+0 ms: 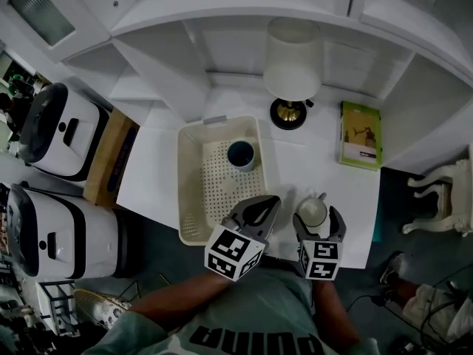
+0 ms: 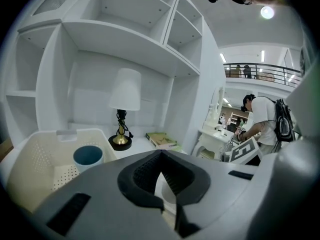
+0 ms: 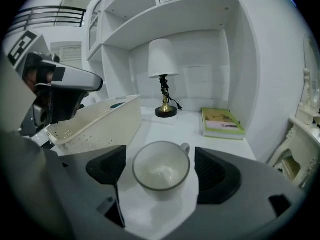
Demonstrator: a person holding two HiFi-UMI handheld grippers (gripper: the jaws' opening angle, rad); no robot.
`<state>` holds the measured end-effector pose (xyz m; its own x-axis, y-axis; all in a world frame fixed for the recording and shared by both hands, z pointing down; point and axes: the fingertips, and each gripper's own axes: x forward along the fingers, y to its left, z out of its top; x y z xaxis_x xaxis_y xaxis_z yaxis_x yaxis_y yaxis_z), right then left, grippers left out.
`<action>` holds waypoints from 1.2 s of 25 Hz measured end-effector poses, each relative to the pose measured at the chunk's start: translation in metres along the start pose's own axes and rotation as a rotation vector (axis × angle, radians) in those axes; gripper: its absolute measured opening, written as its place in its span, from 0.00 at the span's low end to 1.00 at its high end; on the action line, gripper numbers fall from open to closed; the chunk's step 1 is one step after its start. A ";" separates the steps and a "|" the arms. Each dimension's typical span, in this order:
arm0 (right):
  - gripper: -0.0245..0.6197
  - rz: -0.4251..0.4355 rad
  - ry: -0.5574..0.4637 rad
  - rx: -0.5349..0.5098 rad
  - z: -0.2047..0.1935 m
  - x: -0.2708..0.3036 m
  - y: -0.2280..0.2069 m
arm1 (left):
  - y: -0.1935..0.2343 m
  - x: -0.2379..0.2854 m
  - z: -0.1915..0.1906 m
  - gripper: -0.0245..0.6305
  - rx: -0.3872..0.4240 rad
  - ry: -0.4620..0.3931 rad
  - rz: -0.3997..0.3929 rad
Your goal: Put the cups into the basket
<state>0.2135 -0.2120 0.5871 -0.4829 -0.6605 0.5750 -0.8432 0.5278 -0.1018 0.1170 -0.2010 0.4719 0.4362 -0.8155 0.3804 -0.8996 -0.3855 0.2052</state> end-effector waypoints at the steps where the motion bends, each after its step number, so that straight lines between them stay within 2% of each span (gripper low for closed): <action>1: 0.66 0.001 0.004 -0.001 0.001 0.002 0.001 | 0.000 0.002 -0.002 0.05 0.001 0.007 -0.003; 6: 0.66 -0.005 0.039 -0.012 -0.007 0.012 0.001 | 0.000 0.007 -0.007 0.05 0.002 0.033 -0.012; 14: 0.66 -0.036 0.097 -0.038 -0.022 0.026 -0.002 | 0.006 0.005 -0.005 0.05 0.004 0.028 -0.014; 25: 0.66 -0.073 0.095 -0.053 -0.024 0.023 -0.006 | 0.014 -0.005 0.001 0.05 0.003 0.021 -0.023; 30: 0.66 -0.103 0.058 -0.031 -0.011 0.006 -0.009 | 0.021 -0.016 0.006 0.05 0.004 0.009 -0.029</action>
<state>0.2209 -0.2152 0.6000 -0.3790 -0.6801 0.6276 -0.8794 0.4758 -0.0154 0.0915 -0.1984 0.4651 0.4625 -0.8000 0.3822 -0.8865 -0.4108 0.2128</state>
